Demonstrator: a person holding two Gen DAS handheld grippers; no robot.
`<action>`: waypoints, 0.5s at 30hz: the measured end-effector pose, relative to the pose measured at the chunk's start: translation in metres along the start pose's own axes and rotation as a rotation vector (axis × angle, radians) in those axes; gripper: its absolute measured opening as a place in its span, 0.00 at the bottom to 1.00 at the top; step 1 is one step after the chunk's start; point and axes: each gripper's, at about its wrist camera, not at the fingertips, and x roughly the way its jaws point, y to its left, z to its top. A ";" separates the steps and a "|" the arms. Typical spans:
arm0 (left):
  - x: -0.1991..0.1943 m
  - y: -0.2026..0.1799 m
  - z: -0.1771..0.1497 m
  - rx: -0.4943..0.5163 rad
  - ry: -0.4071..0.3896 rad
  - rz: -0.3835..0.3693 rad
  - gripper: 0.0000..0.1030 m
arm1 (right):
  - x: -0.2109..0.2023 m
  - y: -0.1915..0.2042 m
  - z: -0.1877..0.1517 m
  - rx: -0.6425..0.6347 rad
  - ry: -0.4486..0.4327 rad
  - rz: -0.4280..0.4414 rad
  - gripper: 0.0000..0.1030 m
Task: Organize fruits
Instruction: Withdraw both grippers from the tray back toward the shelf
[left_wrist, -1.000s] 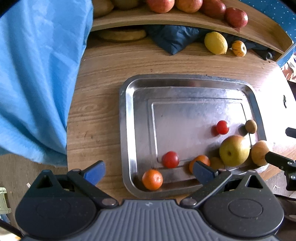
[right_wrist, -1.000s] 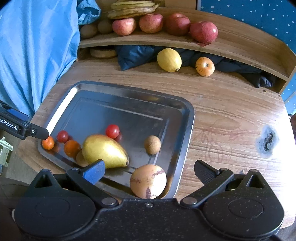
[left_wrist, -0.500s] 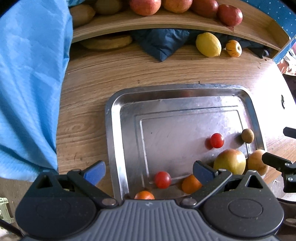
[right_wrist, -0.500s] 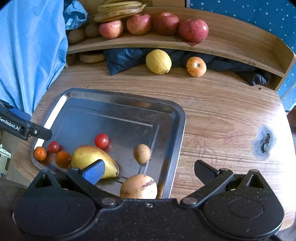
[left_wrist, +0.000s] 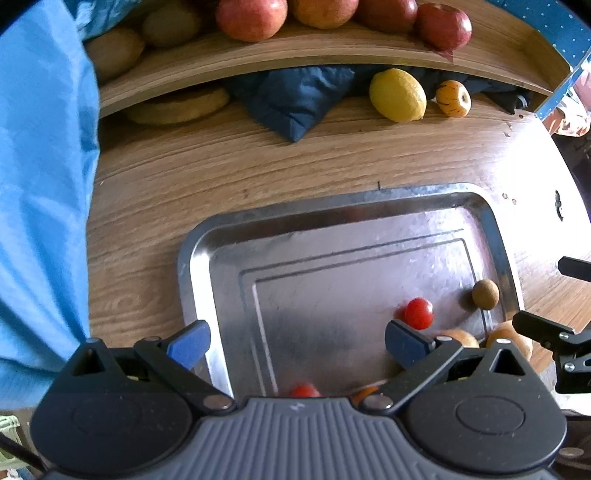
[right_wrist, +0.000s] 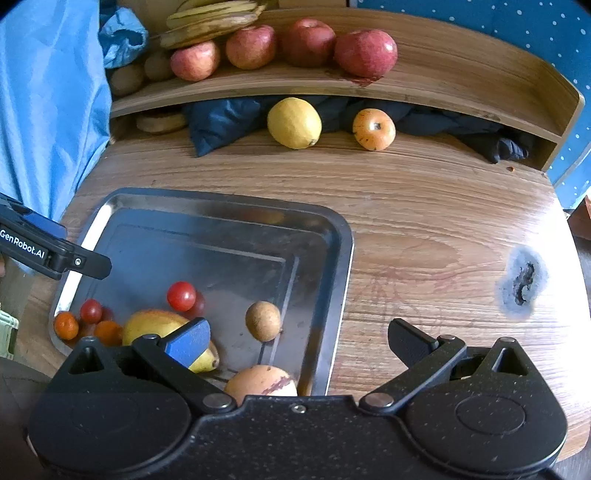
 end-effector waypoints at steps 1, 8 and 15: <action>0.001 -0.001 0.002 0.004 0.001 -0.002 0.99 | 0.001 -0.001 0.001 0.004 0.001 -0.002 0.99; 0.010 -0.006 0.016 0.034 0.006 -0.014 0.99 | 0.006 -0.004 0.006 0.032 0.011 -0.016 0.99; 0.017 -0.010 0.028 0.057 0.012 -0.034 0.99 | 0.012 -0.006 0.012 0.057 0.017 -0.031 0.99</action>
